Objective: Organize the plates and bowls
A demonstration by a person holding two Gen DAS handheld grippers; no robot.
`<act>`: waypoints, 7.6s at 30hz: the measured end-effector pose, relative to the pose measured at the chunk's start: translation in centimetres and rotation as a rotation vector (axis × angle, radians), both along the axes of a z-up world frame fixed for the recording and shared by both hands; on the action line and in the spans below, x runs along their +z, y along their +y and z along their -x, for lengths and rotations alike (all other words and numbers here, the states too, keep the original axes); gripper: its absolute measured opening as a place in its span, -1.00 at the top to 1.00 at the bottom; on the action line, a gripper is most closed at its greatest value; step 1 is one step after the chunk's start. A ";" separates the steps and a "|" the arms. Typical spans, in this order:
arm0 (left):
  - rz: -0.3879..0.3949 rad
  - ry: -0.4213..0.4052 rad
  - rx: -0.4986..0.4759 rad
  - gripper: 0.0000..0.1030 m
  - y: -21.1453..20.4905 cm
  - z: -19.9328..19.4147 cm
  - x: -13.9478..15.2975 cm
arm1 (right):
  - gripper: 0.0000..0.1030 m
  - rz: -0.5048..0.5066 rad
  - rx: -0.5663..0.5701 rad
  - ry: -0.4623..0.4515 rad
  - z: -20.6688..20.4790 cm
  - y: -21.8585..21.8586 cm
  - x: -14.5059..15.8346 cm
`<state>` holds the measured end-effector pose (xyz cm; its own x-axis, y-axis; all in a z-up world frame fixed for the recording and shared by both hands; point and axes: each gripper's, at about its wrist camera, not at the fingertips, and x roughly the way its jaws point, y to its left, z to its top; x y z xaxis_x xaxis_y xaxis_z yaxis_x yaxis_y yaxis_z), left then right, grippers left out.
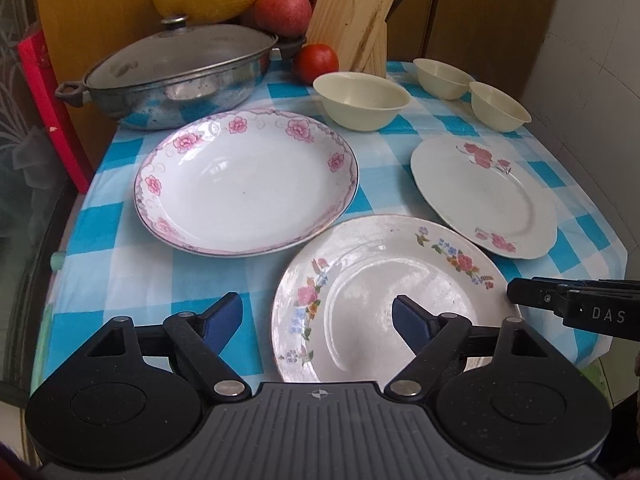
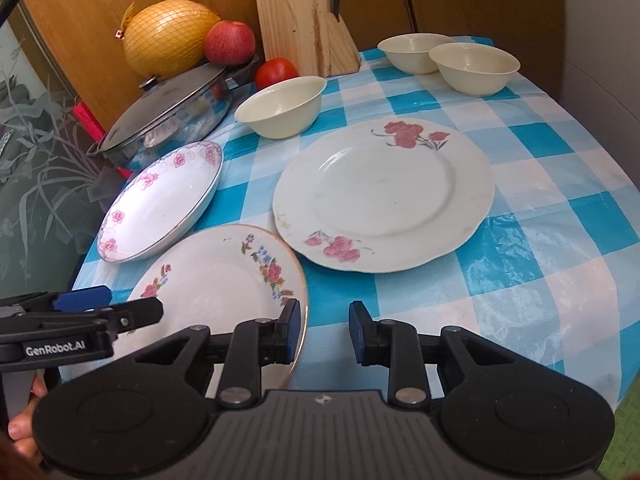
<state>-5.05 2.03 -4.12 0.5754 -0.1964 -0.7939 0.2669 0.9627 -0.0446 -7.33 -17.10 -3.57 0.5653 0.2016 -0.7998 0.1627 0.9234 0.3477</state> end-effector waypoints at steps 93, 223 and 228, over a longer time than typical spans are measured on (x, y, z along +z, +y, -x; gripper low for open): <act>-0.020 0.107 -0.254 -0.92 -15.6 -12.4 -3.9 | 0.30 -0.031 -0.287 0.060 -6.3 -9.5 -2.4; -0.055 0.024 -0.293 -0.73 -17.6 -10.0 -2.9 | 0.47 0.081 -0.311 0.013 -4.4 -10.4 -2.1; -0.054 0.019 -0.292 -0.73 -17.6 -9.9 -2.7 | 0.47 0.081 -0.313 0.007 -4.4 -10.4 -1.9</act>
<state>4.80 -15.62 -6.80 0.4860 -0.3080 -0.8179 0.5321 0.8467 -0.0026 -2.94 -27.54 -5.46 0.5846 -0.0456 -0.8100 0.4453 0.8526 0.2734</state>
